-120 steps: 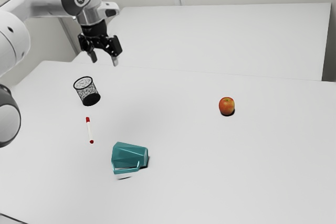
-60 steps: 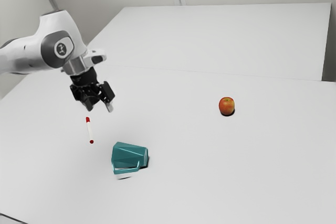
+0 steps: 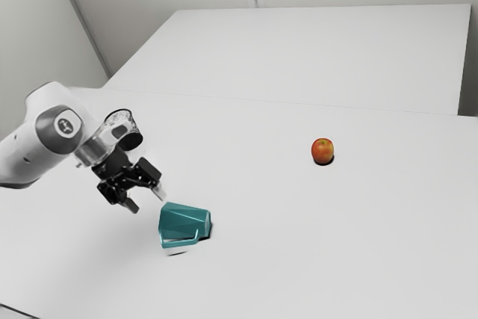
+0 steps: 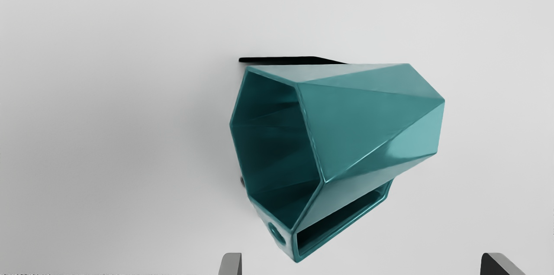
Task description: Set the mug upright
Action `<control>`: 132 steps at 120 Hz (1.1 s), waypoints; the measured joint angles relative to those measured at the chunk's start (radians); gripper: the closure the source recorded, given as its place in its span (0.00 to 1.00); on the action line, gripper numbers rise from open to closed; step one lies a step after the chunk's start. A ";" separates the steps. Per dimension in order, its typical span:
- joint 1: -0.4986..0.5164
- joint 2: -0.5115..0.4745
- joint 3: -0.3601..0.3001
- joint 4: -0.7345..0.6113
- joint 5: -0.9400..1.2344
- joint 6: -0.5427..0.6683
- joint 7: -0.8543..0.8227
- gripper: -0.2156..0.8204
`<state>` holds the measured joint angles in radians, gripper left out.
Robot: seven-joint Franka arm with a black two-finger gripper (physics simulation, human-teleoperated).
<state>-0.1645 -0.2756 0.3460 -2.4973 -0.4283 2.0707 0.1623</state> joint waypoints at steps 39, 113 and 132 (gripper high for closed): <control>-0.008 0.031 0.024 -0.070 -0.073 0.141 0.044 0.21; -0.019 0.102 0.024 -0.131 -0.526 0.312 0.283 0.21; -0.019 0.114 0.024 -0.144 -0.668 0.313 0.371 0.21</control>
<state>-0.1836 -0.1615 0.3697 -2.6410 -1.0966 2.3834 0.5336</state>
